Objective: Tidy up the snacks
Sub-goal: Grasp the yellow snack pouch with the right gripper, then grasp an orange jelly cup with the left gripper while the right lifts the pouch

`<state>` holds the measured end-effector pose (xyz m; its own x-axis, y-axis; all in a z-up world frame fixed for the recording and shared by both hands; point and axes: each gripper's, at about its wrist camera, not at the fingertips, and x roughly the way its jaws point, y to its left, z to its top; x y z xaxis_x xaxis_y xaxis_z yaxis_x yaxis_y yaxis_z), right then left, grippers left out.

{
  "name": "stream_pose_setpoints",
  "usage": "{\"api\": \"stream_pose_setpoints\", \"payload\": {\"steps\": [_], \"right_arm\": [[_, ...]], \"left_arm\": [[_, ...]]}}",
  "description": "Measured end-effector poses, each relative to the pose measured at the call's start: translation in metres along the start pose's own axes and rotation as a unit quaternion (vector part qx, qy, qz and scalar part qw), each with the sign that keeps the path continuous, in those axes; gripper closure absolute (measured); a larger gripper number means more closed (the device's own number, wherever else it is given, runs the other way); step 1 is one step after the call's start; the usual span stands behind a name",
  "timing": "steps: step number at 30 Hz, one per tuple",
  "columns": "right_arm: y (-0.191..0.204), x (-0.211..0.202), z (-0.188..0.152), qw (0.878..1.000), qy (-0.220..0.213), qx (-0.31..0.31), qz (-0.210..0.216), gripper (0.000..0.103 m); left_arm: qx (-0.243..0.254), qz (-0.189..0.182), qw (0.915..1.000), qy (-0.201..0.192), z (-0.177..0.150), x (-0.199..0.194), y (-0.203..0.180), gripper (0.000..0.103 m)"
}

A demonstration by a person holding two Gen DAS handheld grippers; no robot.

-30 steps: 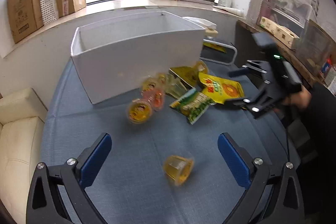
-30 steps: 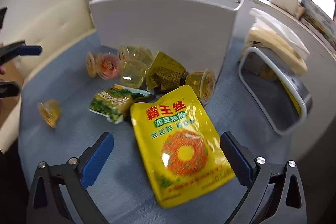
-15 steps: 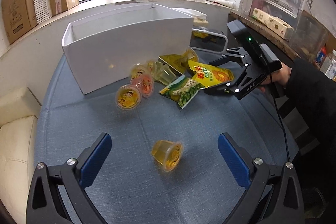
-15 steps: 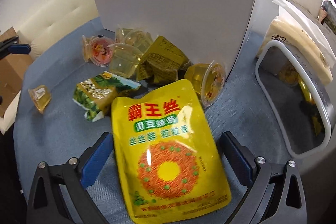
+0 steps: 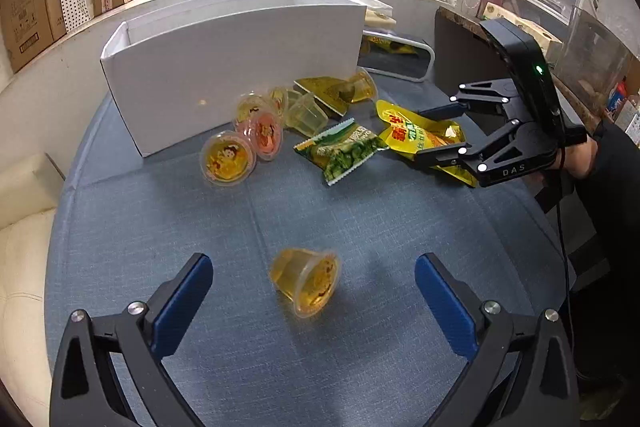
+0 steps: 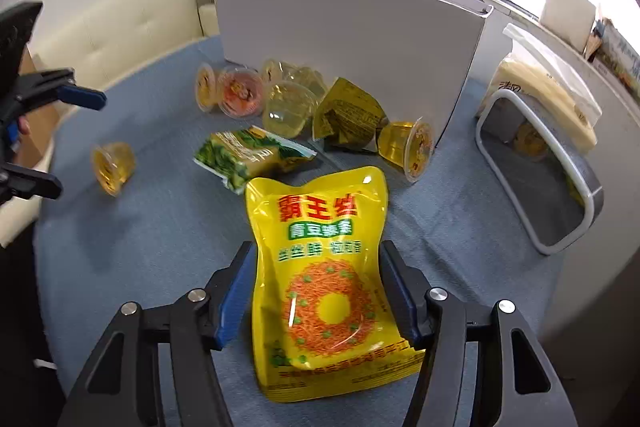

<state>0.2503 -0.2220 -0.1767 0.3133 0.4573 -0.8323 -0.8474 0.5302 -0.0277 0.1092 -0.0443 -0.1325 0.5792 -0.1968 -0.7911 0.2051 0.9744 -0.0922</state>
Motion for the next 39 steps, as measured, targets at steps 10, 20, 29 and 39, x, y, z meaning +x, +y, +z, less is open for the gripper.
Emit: {"api": "stream_pose_setpoints", "payload": {"steps": [10,20,29,39], "right_arm": [[-0.003,0.019,-0.003,1.000,0.008,0.012,0.000,0.013],[0.038,-0.020,-0.012,0.999,-0.016,0.027,-0.017,0.043],[0.062,-0.060,-0.013,0.992,-0.041,0.110,-0.051,0.051],[0.083,-0.083,-0.026,0.980,-0.074,0.176,-0.046,0.051]], "left_arm": [[-0.011,-0.001,0.9999,-0.011,-0.002,-0.013,0.008,0.000],[-0.005,-0.004,1.0000,-0.001,-0.003,0.002,0.006,0.000],[-0.007,-0.006,0.9999,0.010,-0.007,0.016,0.007,0.000],[-0.026,-0.020,0.9990,0.031,-0.008,0.040,0.015,0.004]]}}
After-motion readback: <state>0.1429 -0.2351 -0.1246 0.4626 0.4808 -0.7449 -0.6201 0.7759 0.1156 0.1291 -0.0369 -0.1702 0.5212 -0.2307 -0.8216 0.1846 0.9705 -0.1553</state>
